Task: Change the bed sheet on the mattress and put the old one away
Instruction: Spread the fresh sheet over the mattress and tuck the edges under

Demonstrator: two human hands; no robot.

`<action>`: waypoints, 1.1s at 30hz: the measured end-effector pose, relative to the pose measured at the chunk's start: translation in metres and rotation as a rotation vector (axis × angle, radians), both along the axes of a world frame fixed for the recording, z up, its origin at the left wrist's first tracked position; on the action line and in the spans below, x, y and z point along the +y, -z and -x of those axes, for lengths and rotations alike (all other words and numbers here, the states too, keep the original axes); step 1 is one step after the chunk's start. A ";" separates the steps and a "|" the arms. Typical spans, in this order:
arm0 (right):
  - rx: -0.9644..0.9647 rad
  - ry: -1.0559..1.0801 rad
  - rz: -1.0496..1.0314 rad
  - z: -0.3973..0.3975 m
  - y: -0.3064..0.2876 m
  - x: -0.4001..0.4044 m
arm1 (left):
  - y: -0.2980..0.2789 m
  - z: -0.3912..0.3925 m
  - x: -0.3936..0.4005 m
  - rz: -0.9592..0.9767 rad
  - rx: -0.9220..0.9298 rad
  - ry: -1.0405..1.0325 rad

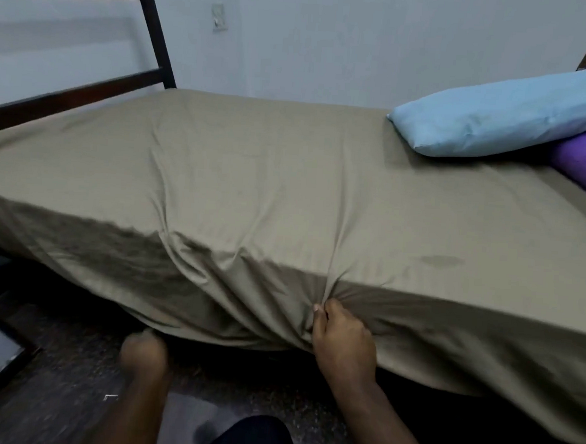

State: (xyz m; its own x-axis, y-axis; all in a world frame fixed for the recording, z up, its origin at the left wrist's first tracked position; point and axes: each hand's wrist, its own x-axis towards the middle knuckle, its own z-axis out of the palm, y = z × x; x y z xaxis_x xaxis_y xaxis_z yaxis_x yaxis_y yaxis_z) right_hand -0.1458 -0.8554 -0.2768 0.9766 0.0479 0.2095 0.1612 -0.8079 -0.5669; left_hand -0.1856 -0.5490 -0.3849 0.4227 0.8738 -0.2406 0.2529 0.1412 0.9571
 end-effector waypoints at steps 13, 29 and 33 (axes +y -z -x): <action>-0.106 0.277 -0.182 -0.005 -0.006 -0.047 | -0.045 -0.113 0.019 0.006 -0.249 -0.193; -0.197 0.306 -0.044 -0.014 0.002 -0.061 | -0.048 -0.045 0.019 0.056 -0.134 -0.160; -0.241 0.304 -0.027 -0.020 0.005 -0.054 | -0.004 -0.078 0.028 0.050 -0.139 -0.031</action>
State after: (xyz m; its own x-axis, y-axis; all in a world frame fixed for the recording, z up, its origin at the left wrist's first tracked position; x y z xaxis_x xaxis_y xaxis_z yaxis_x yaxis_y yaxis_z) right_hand -0.1261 -0.9096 -0.2817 0.8680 -0.2449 0.4320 0.0482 -0.8243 -0.5640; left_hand -0.1076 -0.5208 -0.3804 0.4282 0.8751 -0.2254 0.1135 0.1953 0.9741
